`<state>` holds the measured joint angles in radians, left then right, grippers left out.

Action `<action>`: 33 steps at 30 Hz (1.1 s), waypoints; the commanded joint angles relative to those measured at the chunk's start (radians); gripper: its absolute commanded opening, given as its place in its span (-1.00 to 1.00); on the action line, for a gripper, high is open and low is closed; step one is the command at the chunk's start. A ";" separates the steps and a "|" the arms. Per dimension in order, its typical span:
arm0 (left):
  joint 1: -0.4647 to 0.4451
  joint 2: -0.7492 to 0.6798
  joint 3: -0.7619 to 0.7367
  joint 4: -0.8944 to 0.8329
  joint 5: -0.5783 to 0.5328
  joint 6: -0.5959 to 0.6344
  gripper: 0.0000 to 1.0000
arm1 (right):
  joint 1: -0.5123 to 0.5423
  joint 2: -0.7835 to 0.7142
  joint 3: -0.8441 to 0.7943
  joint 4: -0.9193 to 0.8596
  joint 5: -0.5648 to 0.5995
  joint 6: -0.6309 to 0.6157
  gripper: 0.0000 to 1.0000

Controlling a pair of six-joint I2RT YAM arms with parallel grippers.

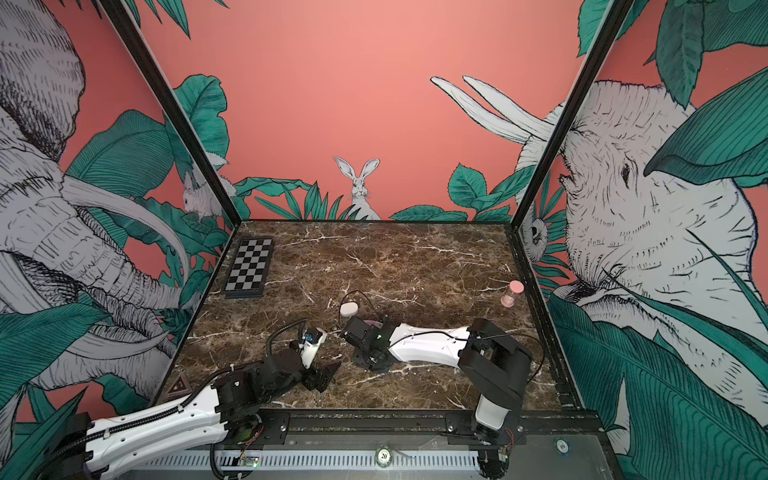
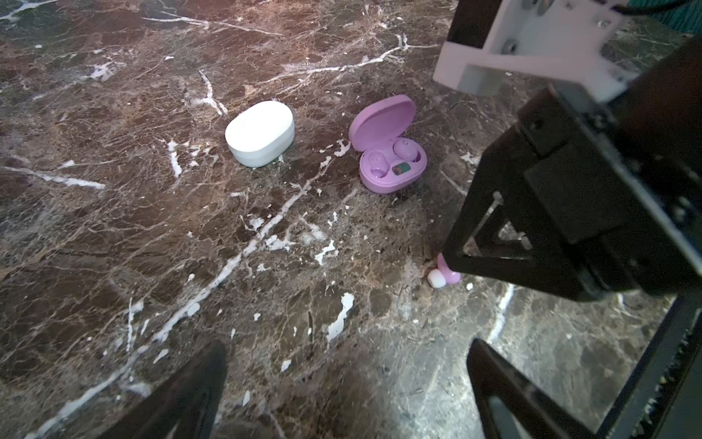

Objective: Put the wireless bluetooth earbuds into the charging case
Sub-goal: 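Lower the right gripper and close it on the second pink earbud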

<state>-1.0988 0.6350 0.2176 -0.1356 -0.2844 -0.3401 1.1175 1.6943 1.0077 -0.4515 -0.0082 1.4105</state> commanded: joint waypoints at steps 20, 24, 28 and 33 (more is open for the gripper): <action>-0.004 0.001 0.001 0.018 -0.009 -0.001 0.98 | 0.004 0.048 0.003 0.024 -0.018 -0.012 -0.41; -0.004 0.005 0.003 0.019 -0.009 -0.002 0.98 | 0.004 0.052 0.003 0.030 -0.022 -0.015 -0.45; -0.004 0.009 0.003 0.019 -0.009 -0.002 0.98 | 0.002 0.057 0.002 0.039 -0.029 -0.018 -0.49; -0.004 0.012 0.004 0.018 -0.012 -0.002 0.98 | 0.000 0.062 -0.001 0.051 -0.036 -0.022 -0.54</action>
<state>-1.0988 0.6453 0.2176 -0.1349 -0.2852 -0.3401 1.1175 1.7405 1.0077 -0.3992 -0.0429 1.4010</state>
